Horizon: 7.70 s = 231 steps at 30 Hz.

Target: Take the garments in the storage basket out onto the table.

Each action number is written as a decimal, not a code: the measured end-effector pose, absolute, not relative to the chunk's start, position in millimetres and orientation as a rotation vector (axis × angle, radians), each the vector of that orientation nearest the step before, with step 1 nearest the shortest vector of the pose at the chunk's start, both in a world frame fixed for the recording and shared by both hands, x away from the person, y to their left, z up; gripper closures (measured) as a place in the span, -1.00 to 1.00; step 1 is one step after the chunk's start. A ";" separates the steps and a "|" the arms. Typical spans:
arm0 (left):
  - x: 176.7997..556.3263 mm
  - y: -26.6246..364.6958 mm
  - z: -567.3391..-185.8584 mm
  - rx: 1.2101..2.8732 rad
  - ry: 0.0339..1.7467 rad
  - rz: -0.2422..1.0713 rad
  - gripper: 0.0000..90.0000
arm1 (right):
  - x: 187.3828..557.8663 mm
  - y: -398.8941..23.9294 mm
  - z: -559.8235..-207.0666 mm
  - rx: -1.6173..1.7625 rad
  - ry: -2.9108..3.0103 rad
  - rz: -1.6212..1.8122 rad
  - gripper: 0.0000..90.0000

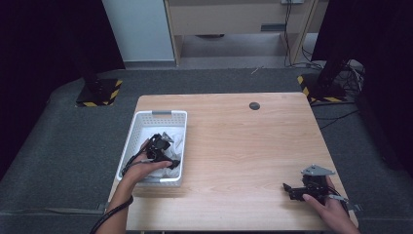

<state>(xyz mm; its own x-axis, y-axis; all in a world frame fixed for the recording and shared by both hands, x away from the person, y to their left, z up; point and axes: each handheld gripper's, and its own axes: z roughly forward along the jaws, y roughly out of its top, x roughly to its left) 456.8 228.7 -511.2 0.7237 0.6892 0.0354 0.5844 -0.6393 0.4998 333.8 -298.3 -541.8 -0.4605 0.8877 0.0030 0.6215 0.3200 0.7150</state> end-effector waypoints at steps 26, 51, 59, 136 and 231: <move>453.2 229.3 -498.6 2.500 0.987 0.409 0.12 | 333.8 -298.2 -541.8 1.340 2.199 0.928 -0.99; 446.4 234.7 -484.7 2.438 0.978 0.445 0.39 | 334.0 -297.9 -541.8 1.344 2.197 0.927 -0.99; 445.9 237.8 -477.7 2.409 0.978 0.451 0.39 | 334.2 -297.9 -541.9 1.342 2.196 0.927 -0.99; 415.2 237.2 -382.3 2.232 0.832 0.579 0.39 | 335.4 -297.1 -541.8 1.342 2.196 0.927 -0.99; 406.8 69.5 -378.7 2.266 0.677 0.471 0.38 | 336.0 -297.1 -541.9 1.334 2.201 0.927 -0.99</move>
<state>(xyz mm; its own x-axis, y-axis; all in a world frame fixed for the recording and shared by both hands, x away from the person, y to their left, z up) 406.8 69.5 -378.7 0.7958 0.5908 0.1328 0.3303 -0.6074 0.7225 336.0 -297.1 -541.9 -0.4625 0.8866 -0.0006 0.6189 0.3233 0.7159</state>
